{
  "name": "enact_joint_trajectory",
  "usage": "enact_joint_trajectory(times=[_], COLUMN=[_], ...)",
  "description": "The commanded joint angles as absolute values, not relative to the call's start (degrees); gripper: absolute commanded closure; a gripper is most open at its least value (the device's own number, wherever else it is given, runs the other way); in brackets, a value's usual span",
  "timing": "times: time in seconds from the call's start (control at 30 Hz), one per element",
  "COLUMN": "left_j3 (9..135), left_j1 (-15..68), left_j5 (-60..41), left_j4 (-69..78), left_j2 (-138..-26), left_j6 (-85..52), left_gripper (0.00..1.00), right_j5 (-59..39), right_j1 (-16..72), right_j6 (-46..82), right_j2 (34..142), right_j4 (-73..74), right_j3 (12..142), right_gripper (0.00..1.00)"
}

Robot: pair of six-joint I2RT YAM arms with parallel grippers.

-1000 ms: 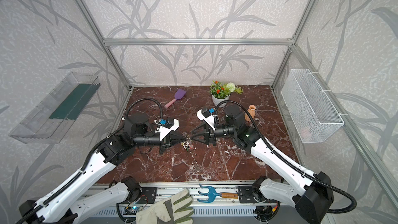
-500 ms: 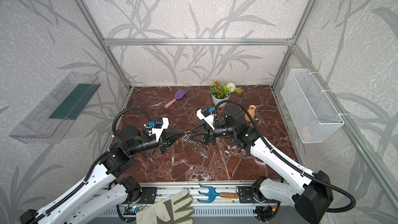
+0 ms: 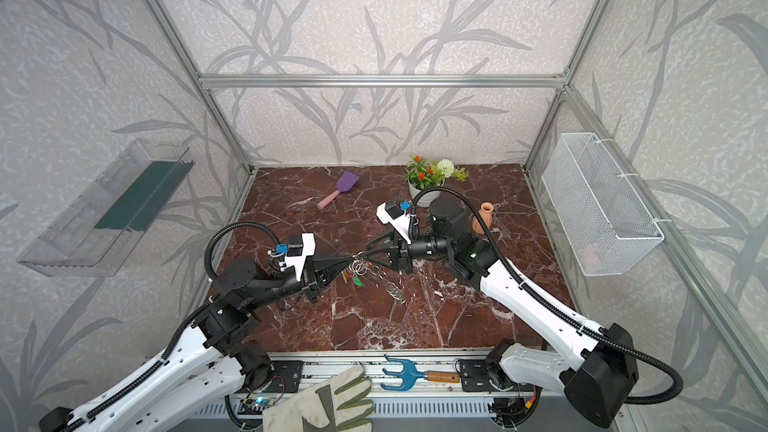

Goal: Put the keys on the keyring

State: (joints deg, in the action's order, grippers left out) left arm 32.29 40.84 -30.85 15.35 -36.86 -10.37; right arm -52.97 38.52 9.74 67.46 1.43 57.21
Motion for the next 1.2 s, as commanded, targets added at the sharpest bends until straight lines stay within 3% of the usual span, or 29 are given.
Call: enact_joint_trajectory(times=[0.0, 0.6, 1.17], left_j3=[31.7, 31.2, 27.8], left_j1=[41.0, 41.1, 41.6], left_j5=[-29.6, -27.0, -22.4], left_j4=[21.4, 22.8, 35.8], left_j2=[-35.5, -35.1, -34.5], left_j6=[-12.3, -13.7, -18.2], left_gripper=[1.0, 1.0, 1.0], right_j5=[-54.2, -55.6, -53.6], right_j1=[38.3, 39.1, 38.9], right_j6=[11.0, 11.8, 12.2], right_j2=[66.6, 66.6, 66.2], right_j4=[3.7, 5.1, 4.9], right_j3=[58.8, 57.6, 53.7], right_gripper=[0.73, 1.0, 1.0])
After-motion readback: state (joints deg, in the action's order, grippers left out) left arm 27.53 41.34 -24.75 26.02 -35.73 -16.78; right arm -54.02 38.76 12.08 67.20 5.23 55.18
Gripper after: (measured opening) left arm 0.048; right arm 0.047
